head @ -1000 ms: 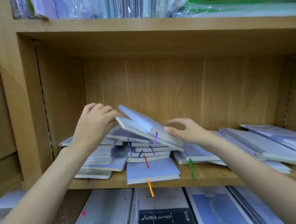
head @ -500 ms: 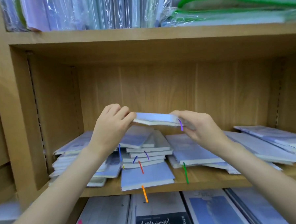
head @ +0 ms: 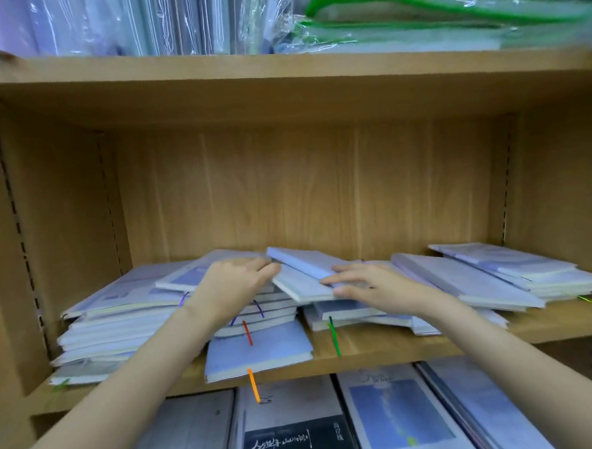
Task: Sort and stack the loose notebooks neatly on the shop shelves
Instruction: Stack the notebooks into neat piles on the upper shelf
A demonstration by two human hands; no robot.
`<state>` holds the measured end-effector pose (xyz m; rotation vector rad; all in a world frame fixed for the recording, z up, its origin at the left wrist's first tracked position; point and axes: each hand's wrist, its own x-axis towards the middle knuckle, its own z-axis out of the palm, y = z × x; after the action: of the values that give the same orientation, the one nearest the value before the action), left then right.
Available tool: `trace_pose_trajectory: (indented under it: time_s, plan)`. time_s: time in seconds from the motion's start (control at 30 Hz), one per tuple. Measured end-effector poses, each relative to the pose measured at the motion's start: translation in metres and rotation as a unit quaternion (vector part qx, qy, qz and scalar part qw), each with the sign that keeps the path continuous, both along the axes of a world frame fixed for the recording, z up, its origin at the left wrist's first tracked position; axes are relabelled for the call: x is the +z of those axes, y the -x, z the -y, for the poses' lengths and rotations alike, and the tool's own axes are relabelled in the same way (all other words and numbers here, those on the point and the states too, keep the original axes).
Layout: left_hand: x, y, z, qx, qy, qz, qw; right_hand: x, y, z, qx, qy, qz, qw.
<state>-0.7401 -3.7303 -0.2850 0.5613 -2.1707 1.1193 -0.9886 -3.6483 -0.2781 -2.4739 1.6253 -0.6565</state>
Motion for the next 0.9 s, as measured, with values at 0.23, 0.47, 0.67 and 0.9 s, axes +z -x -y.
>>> trace_pose_trajectory:
  time_s: [0.23, 0.47, 0.67, 0.9]
  plan:
    - [0.046, -0.037, -0.029, 0.071, 0.035, -0.065, 0.995, 0.018, -0.011, -0.007, 0.012, 0.009, 0.100, 0.995]
    - [0.071, -0.040, -0.073, -0.012, 0.088, -0.311, 0.946, 0.075, -0.060, -0.003, 0.063, 0.494, 0.123, 0.858]
    - [-0.008, 0.014, -0.035, -0.157, -0.300, -0.308, 0.889, 0.055, 0.010, 0.012, -0.064, 0.220, -0.003, 0.973]
    - [-0.022, 0.056, -0.030, -0.214, -0.353, -0.366, 0.834, 0.015, 0.014, -0.021, 0.013, 0.034, 0.119, 0.992]
